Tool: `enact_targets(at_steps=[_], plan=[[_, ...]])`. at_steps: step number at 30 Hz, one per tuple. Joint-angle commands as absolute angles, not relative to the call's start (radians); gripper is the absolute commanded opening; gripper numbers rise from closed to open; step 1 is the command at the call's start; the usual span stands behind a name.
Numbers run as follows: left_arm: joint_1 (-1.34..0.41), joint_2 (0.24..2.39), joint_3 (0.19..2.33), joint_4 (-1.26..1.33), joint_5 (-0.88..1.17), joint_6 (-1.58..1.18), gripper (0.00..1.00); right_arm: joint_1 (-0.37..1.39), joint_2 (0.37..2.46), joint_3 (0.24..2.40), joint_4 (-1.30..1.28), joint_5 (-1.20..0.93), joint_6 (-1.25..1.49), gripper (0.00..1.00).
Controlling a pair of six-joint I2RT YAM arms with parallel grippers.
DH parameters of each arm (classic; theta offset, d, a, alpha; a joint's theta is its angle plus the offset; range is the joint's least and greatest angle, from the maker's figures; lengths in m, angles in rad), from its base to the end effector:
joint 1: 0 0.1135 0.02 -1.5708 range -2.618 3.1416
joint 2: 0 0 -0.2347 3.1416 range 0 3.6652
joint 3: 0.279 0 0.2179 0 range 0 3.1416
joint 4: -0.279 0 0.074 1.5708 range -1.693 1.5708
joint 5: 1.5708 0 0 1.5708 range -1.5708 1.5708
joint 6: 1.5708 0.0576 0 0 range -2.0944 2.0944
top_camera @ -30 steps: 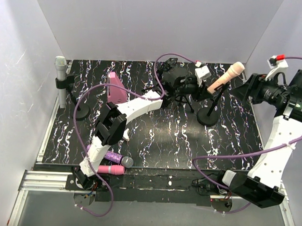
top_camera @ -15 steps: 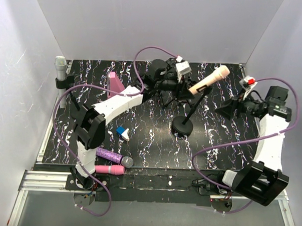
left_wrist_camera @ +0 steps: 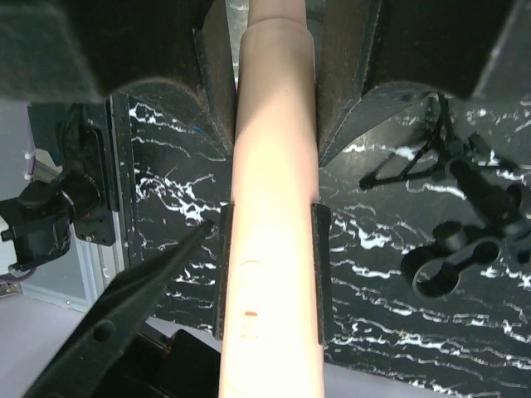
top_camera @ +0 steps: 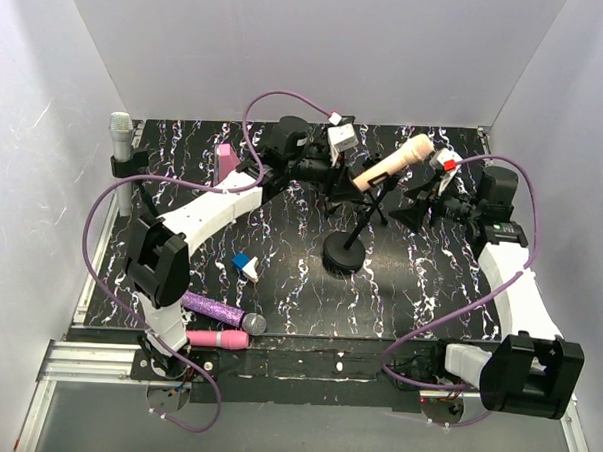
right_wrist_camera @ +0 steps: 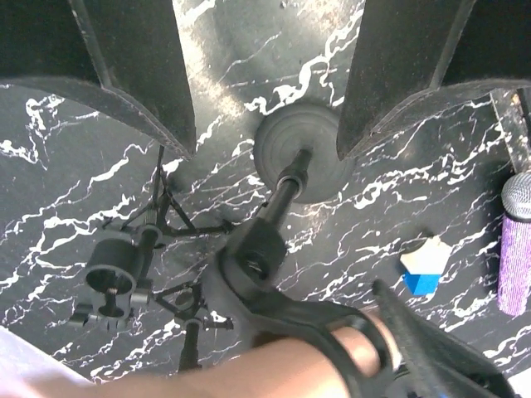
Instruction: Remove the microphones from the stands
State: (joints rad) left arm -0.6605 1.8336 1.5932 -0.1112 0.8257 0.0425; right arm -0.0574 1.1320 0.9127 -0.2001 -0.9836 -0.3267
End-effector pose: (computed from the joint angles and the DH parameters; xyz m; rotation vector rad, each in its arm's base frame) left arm 0.2937 -0.2818 0.3096 1.2000 1.5839 -1.1965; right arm 0.2369 0.0344 0.2958 -0.8391 1.6550 0.7045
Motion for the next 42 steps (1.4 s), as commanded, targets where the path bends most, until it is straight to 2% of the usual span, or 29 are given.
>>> enact_targets(at_steps=[1, 10, 22, 23, 29, 30, 36, 42], plan=[[-0.612, 1.701, 1.560, -0.106, 0.885, 0.067, 0.00, 0.000, 1.178, 0.899, 0.055, -0.934, -0.207, 0.74], [-0.588, 1.657, 1.499, -0.132, 0.867, 0.097, 0.00, 0.129, 1.261, 0.887, 0.208, -0.988, -0.054, 0.68], [-0.561, 1.609, 1.436, -0.167, 0.853, 0.109, 0.00, 0.233, 1.334, 0.821, 0.494, -0.807, 0.072, 0.61], [-0.560, 1.606, 1.431, -0.169, 0.853, 0.110, 0.00, 0.238, 1.344, 0.821, 0.502, -0.807, 0.069, 0.56], [-0.545, 1.585, 1.445, -0.207, 0.845, 0.144, 0.00, 0.259, 1.353, 0.825, 0.436, -0.830, -0.064, 0.05], [-0.538, 1.583, 1.460, -0.225, 0.851, 0.161, 0.00, 0.259, 1.344, 0.813, 0.422, -0.818, -0.099, 0.01], [-0.483, 1.545, 1.652, -0.399, 0.865, 0.267, 0.00, 0.261, 1.307, 0.767, 0.327, -0.762, -0.261, 0.01], [-0.420, 1.552, 1.891, -0.621, 0.870, 0.356, 0.00, 0.261, 1.310, 0.758, 0.295, -0.753, -0.291, 0.01]])
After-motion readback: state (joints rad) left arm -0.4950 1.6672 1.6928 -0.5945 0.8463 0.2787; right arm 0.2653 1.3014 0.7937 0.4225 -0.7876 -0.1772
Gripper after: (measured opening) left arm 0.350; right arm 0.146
